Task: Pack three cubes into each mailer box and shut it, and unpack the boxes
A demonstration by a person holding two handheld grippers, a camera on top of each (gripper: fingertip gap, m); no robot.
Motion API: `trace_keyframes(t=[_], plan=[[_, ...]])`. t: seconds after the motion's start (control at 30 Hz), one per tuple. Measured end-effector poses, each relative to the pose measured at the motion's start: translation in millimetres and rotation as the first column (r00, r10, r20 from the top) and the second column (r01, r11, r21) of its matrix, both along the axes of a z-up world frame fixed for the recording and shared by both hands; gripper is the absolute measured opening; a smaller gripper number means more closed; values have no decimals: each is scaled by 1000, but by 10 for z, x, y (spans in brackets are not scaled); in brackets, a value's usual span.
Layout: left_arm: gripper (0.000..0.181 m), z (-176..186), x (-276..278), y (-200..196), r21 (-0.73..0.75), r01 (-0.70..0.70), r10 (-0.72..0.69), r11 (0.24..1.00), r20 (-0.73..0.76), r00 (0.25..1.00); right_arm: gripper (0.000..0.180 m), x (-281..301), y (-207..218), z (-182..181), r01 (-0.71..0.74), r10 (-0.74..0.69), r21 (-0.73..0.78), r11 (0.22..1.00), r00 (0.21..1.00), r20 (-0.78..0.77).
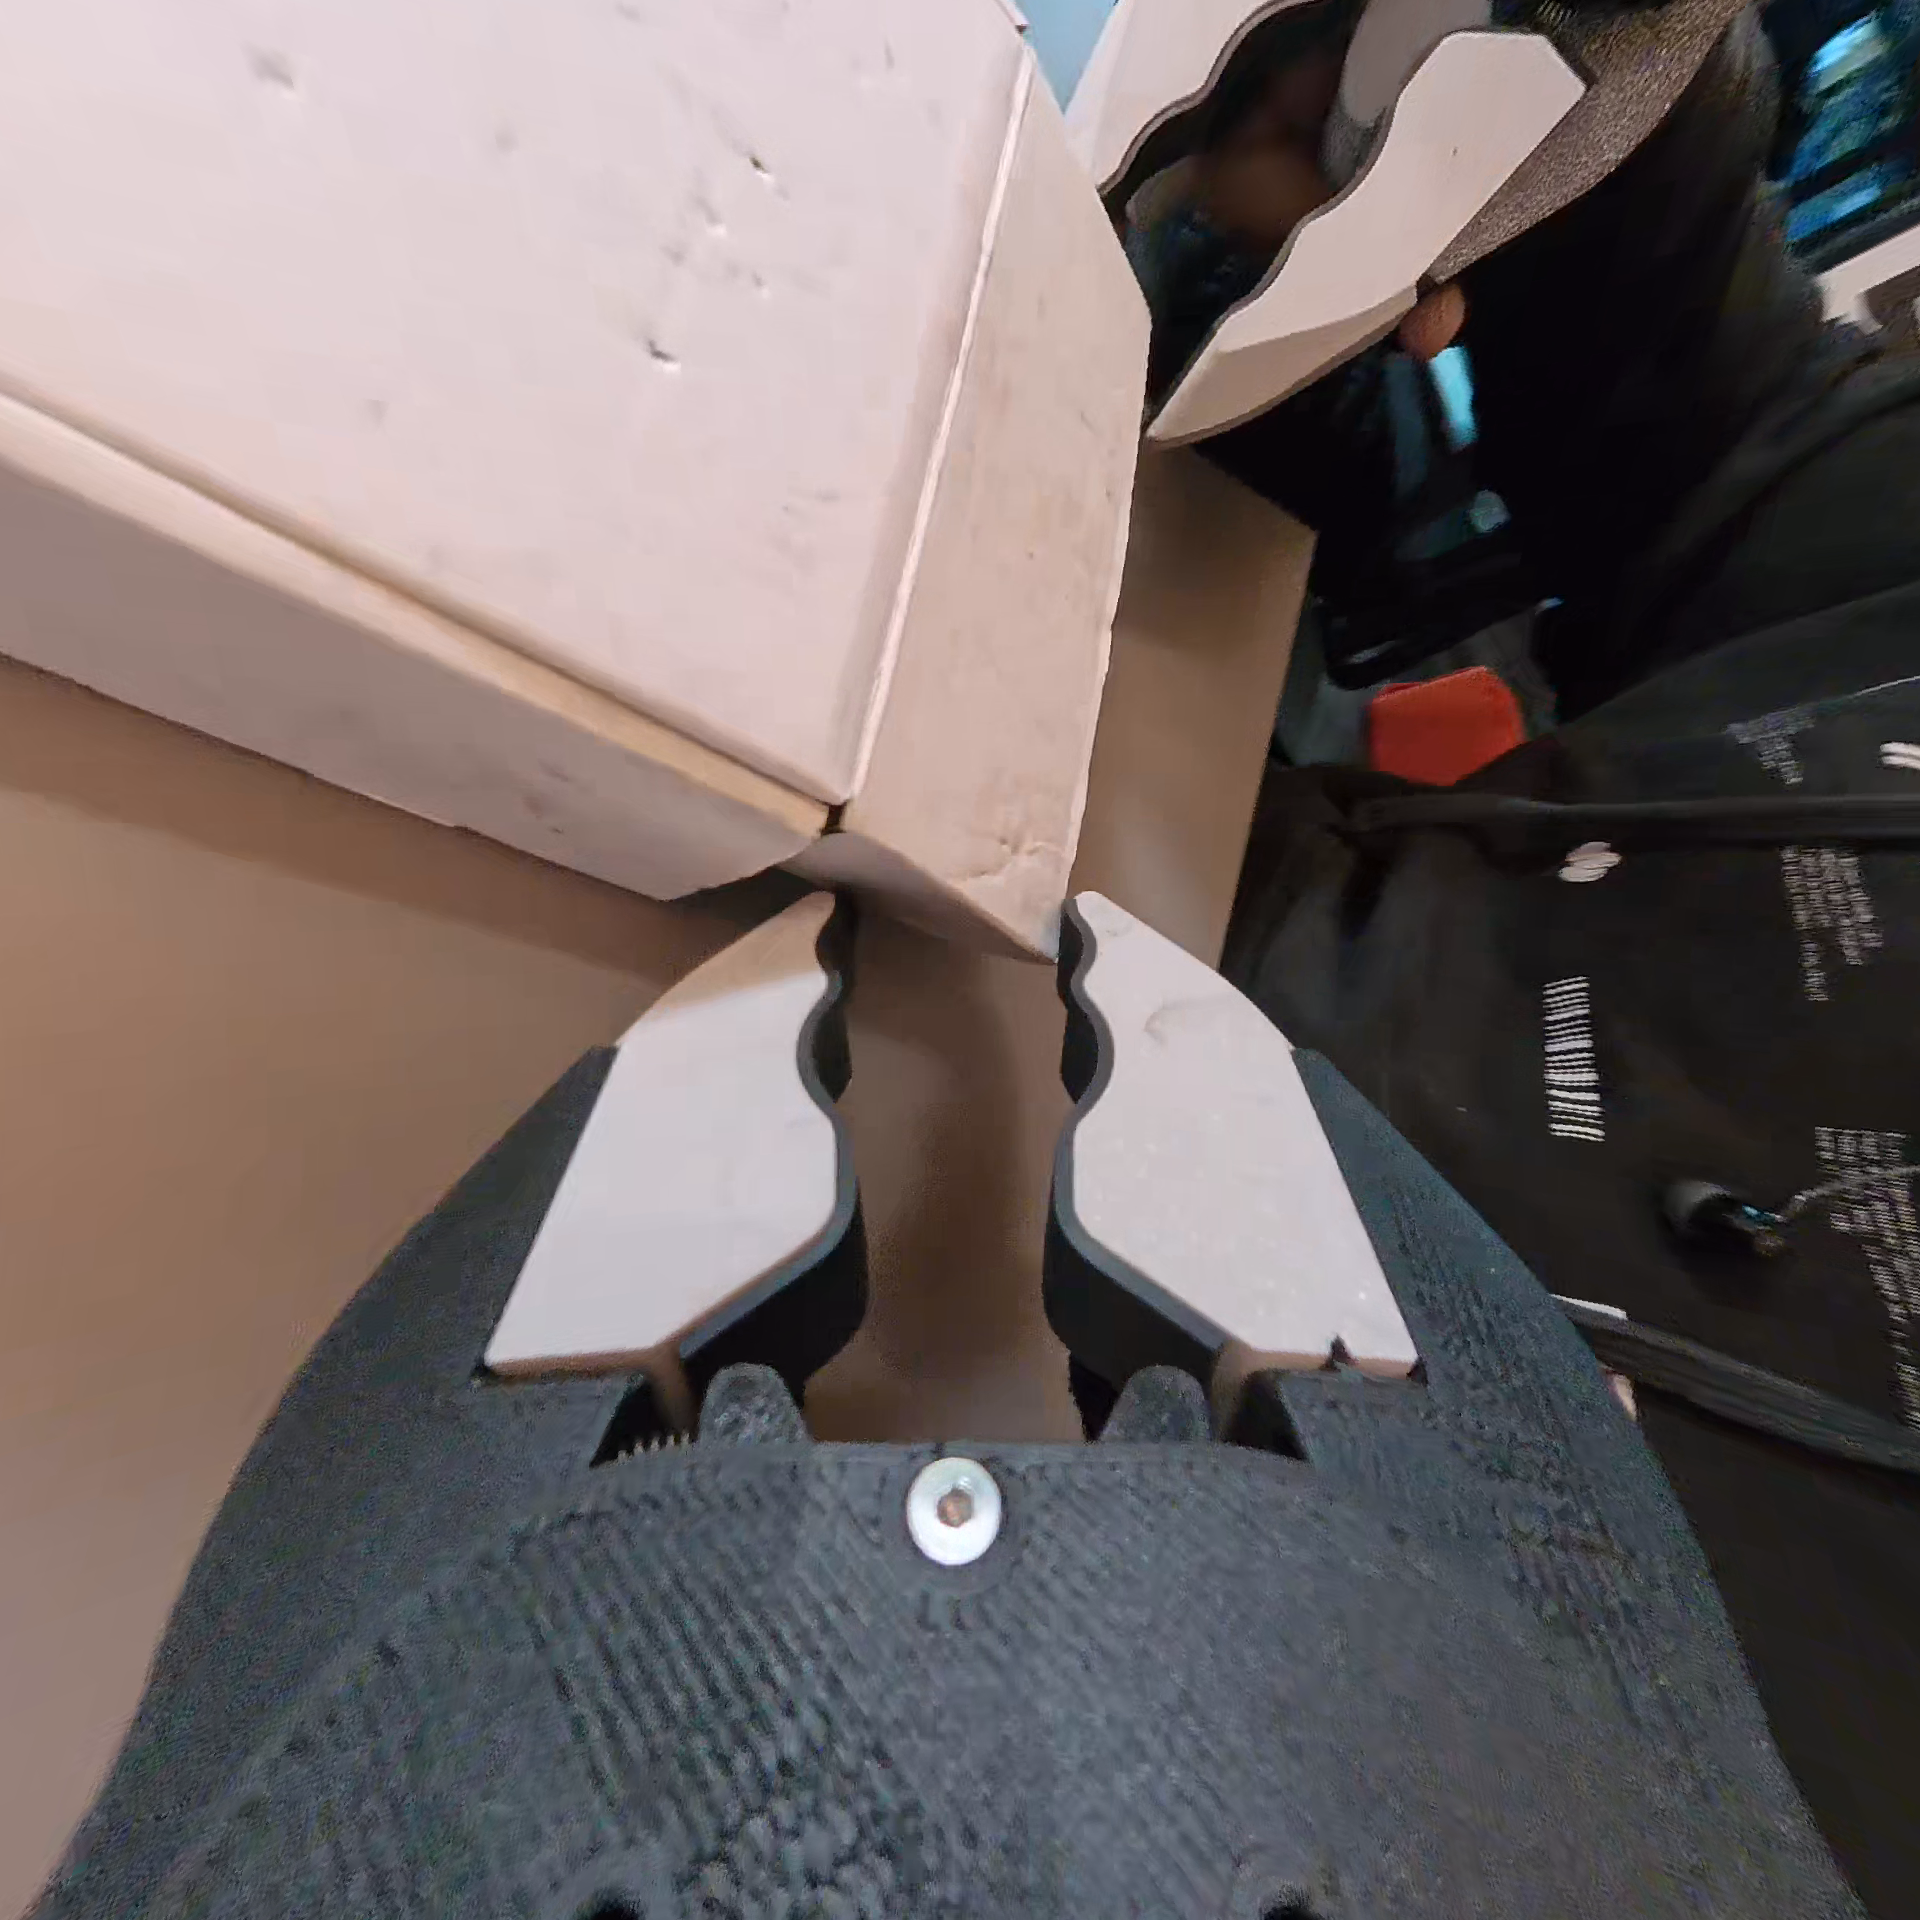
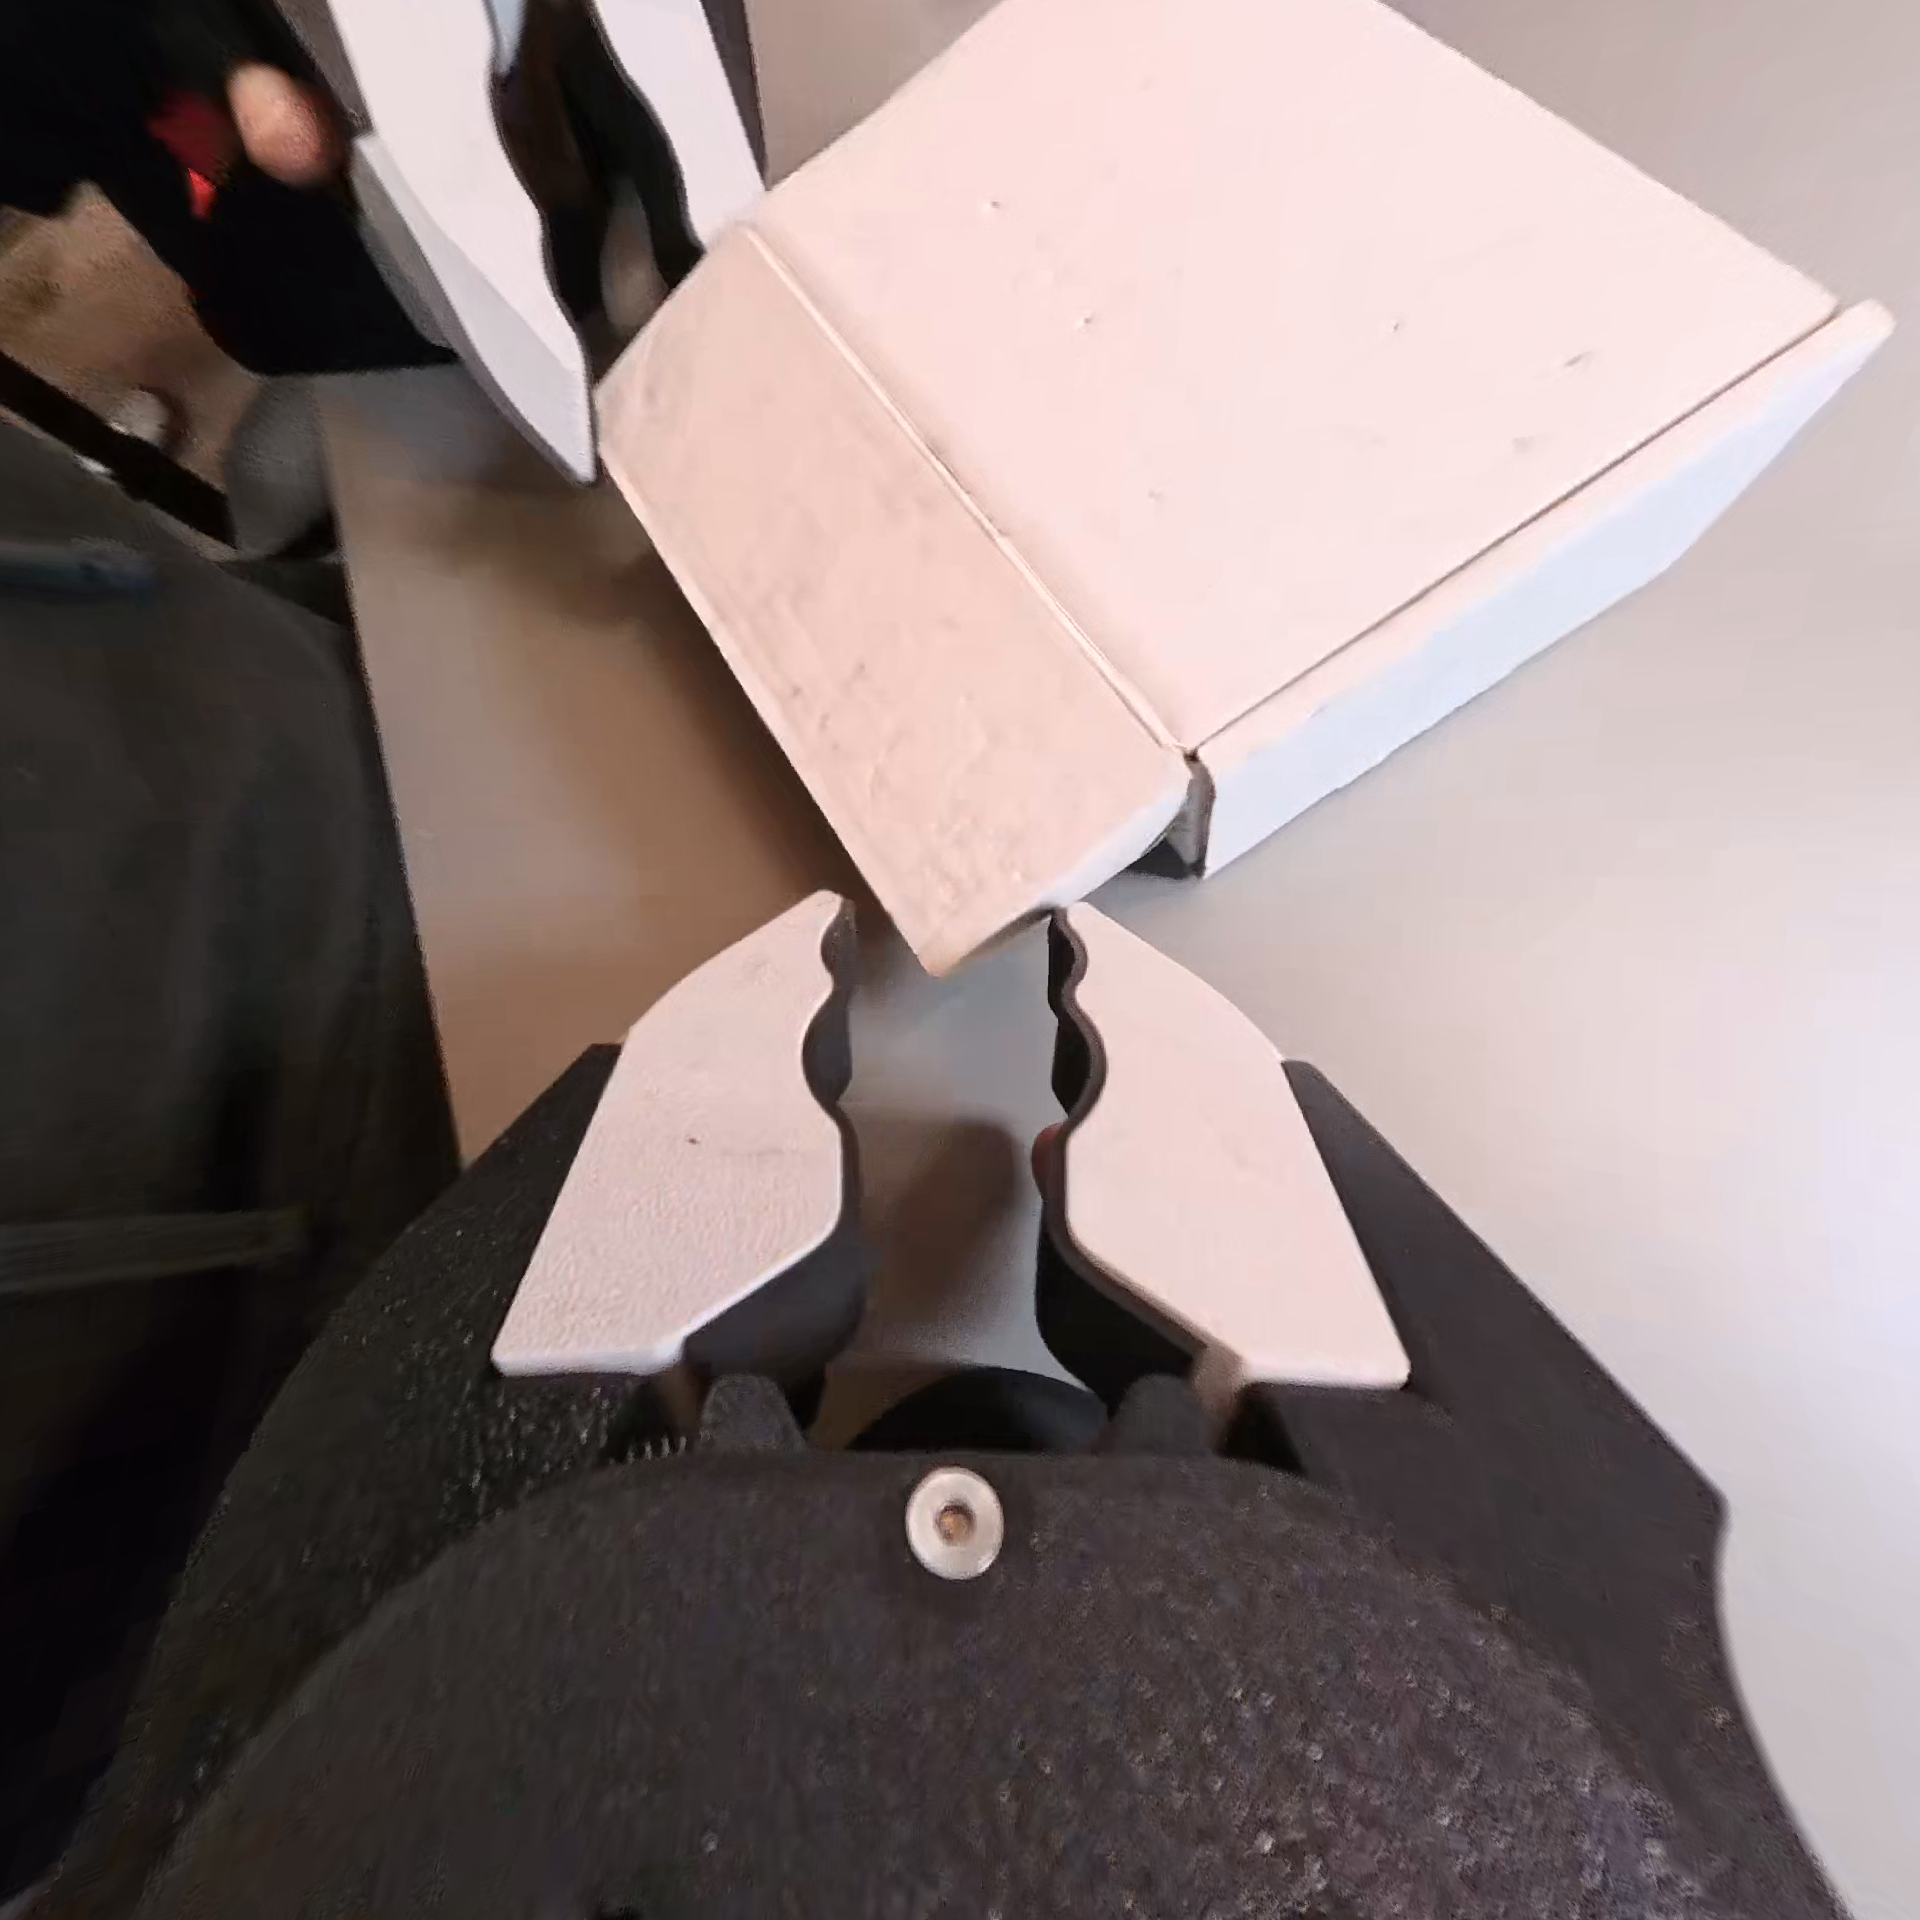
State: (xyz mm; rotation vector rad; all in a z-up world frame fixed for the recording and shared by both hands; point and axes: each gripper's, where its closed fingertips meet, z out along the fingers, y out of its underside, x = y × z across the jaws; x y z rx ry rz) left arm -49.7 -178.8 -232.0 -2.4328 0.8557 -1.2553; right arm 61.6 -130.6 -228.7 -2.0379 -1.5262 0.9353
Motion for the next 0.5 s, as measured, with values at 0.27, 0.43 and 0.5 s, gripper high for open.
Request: trace_keyframes(t=[0.27,0.43,0.5], plan=[[36,18,-139,108,49,-108,106,993,34,994,41,25,-25,22,-13,13,-2,1000,999,-44],[36,48,-242,117,127,-137,138,982,1,990,39,-17,40,97,37,-42,-57,998,995,-90],[36,55,-273,54,110,-105,107,988,-9,994,37,-48,35,87,47,-55,-92,995,995,-87]])
